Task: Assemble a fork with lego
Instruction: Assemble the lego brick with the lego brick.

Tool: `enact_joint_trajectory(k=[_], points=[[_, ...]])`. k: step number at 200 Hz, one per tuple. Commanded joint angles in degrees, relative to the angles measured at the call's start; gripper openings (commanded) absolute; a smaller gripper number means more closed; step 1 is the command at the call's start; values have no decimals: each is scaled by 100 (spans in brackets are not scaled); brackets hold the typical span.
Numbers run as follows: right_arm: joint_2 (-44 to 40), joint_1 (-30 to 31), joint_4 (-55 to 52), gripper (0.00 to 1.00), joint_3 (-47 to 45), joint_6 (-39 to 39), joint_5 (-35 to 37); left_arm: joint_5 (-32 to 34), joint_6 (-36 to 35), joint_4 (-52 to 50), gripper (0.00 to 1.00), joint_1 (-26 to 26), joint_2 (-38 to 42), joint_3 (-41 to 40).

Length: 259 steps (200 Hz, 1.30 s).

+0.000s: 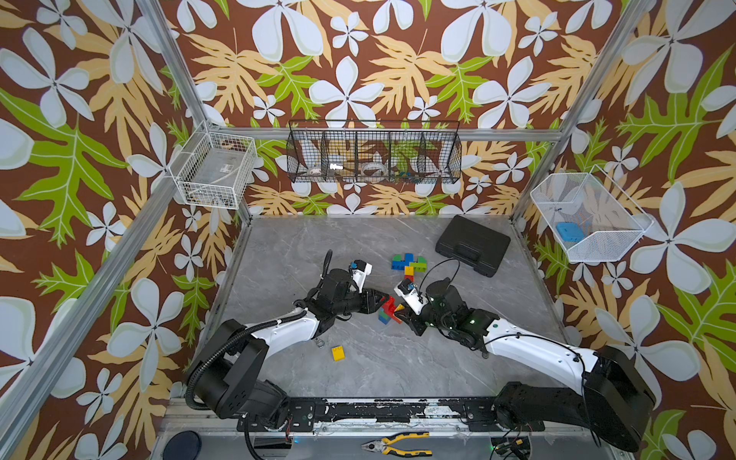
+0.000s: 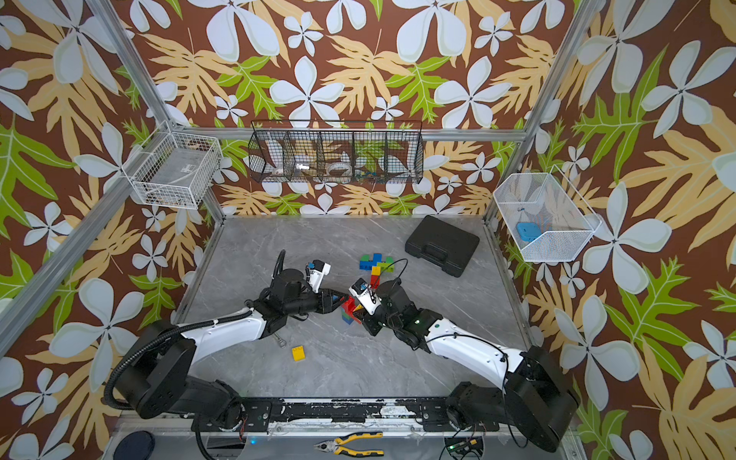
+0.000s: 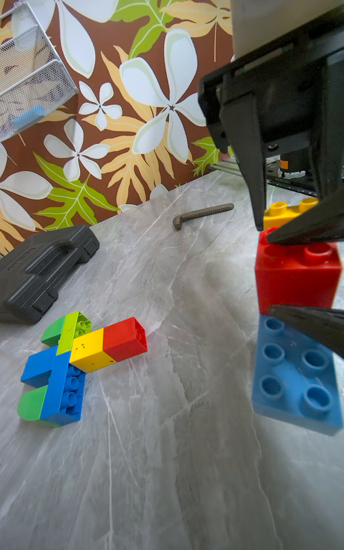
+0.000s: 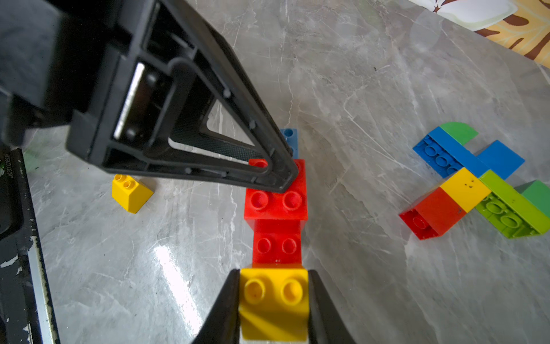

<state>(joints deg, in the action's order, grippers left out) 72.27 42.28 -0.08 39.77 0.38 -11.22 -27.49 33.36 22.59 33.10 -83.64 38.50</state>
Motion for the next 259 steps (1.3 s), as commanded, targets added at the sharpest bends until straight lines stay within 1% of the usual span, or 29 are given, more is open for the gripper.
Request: enact_joint_trajectory(k=[1, 150, 235, 259], points=[[49, -4, -141, 0, -9, -22, -16, -3, -58, -165, 35, -5, -4, 0], [261, -32, -431, 0, 37, -89, -77, 15, -35, -152, 35, -5, -25, -32], [283, -27, -197, 0, 80, -16, -167, 186, 52, -118, 35, -6, 5, -140], [253, -33, -129, 5, 50, 23, -170, 214, 70, -106, 35, -4, 5, -172]])
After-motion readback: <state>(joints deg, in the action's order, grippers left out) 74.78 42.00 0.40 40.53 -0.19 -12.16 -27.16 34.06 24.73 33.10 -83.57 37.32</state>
